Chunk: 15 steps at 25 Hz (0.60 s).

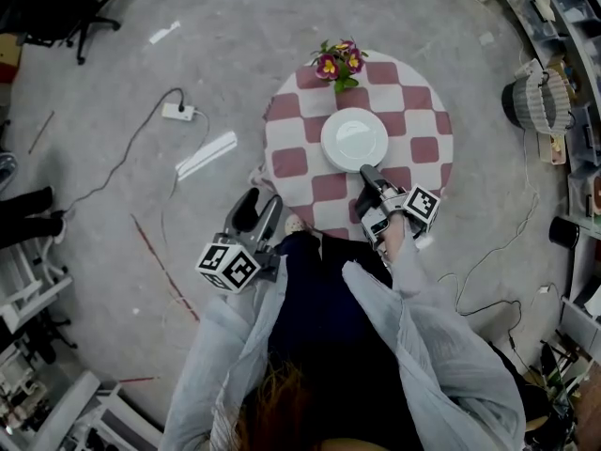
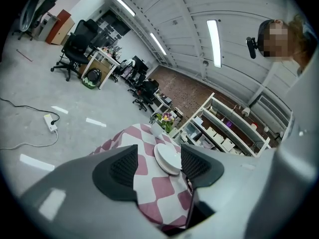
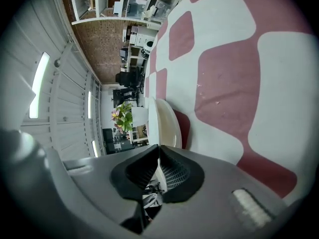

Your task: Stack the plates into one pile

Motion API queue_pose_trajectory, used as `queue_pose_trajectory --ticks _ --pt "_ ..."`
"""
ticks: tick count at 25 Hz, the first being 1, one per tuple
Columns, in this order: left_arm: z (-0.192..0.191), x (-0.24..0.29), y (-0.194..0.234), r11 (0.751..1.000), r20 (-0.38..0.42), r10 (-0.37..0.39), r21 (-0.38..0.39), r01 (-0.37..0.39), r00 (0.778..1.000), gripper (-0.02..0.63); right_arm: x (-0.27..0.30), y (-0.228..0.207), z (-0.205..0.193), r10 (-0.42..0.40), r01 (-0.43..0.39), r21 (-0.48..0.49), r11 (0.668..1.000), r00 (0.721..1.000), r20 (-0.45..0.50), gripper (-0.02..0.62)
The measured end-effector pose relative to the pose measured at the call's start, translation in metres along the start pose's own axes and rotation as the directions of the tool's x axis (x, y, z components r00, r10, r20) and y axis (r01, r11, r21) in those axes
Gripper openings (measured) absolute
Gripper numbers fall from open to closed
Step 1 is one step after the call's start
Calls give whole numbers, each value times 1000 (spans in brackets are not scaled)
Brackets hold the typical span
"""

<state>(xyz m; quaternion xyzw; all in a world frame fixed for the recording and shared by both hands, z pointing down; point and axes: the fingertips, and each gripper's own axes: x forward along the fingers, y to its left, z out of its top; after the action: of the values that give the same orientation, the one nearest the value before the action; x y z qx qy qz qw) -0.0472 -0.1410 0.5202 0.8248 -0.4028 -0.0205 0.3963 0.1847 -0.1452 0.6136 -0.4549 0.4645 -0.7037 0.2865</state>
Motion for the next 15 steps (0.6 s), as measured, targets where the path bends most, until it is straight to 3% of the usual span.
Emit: queue_pose_trajectory --ticks 8,15 --pt "-8 3 -2 1000 -29 -6 5 6 1000 233 3 -12 0 -97 96 35 995 995 26 23" --pt "-6 -5 -2 999 -33 -29 20 30 999 -2 5 -16 -6 -123 123 42 992 992 15 27"
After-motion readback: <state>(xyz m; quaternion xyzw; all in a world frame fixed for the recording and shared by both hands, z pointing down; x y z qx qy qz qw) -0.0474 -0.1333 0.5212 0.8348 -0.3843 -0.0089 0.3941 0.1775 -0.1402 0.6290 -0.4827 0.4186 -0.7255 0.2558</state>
